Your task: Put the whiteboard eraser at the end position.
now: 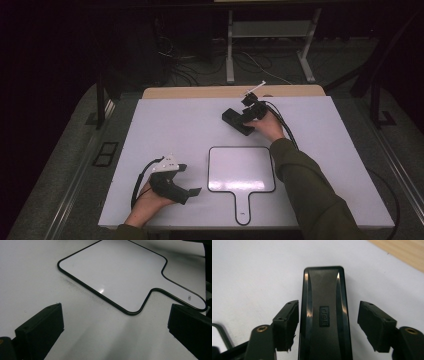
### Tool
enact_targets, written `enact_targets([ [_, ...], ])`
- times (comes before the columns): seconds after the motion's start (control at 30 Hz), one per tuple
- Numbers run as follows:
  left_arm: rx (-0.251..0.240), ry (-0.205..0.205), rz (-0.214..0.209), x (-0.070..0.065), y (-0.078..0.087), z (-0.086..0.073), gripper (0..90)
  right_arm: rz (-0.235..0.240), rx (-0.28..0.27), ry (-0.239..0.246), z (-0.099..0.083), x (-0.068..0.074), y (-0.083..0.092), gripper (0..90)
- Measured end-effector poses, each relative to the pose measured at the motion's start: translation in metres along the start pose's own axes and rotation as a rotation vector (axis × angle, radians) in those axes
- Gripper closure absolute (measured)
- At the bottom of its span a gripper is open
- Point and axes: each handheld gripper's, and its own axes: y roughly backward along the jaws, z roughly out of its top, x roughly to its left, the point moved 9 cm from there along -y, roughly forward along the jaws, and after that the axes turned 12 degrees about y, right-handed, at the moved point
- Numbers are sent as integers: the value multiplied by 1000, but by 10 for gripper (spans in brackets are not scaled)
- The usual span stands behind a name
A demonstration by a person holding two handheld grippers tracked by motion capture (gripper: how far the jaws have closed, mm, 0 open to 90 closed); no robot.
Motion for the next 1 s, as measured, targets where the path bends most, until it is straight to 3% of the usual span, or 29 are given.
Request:
enact_targets([
  [0.13, -1, -3, 3, 1, 0, 0, 0, -5, -36, -11, 5, 0, 9, 255],
  [0.4, -11, 15, 3, 1, 1, 3, 0, -80, -75, 51, 12, 5, 27, 171],
  [0.8, -11, 17, 6, 2, 3, 1, 0, -18, -125, 52, 5, 26, 45, 129],
  [1.0, -13, 17, 3, 1, 3, 1, 0, -20, -142, 47, -7, 30, 52, 122],
])
